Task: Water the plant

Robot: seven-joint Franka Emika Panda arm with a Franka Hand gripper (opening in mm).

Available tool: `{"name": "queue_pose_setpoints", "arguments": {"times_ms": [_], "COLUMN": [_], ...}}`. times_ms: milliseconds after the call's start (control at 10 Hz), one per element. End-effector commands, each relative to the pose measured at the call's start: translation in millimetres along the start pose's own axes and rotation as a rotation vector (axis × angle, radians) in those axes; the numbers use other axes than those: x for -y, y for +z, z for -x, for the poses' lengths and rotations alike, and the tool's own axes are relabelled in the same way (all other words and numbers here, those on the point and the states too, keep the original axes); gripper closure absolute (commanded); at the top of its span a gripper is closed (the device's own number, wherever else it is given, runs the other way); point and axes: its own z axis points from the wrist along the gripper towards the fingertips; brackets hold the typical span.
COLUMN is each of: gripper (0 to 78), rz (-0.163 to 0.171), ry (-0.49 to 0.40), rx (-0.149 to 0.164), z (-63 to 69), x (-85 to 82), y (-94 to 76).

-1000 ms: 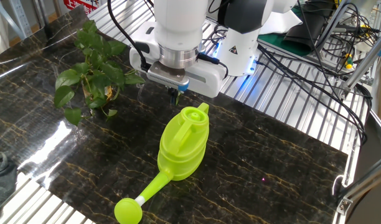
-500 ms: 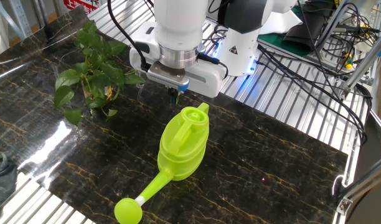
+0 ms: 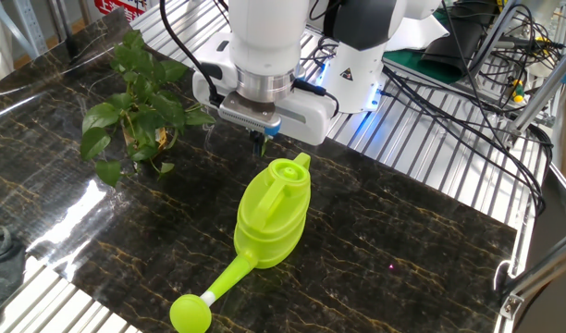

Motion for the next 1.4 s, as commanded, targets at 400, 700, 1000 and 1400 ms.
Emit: {"name": "queue_pose_setpoints", "arguments": {"times_ms": [400, 700, 1000, 1400], "gripper": [77.6, 77.6, 77.6, 77.6], "rz": [0.003, 0.004, -0.001, -0.012], "ry": [-0.004, -0.017, -0.012, -0.018], "rx": [0.01, 0.01, 0.013, 0.021], "z": [1.1, 1.1, 1.1, 1.1], "x": [0.2, 0.2, 0.2, 0.2], "y": [-2.4, -2.5, -2.5, -2.5]}}
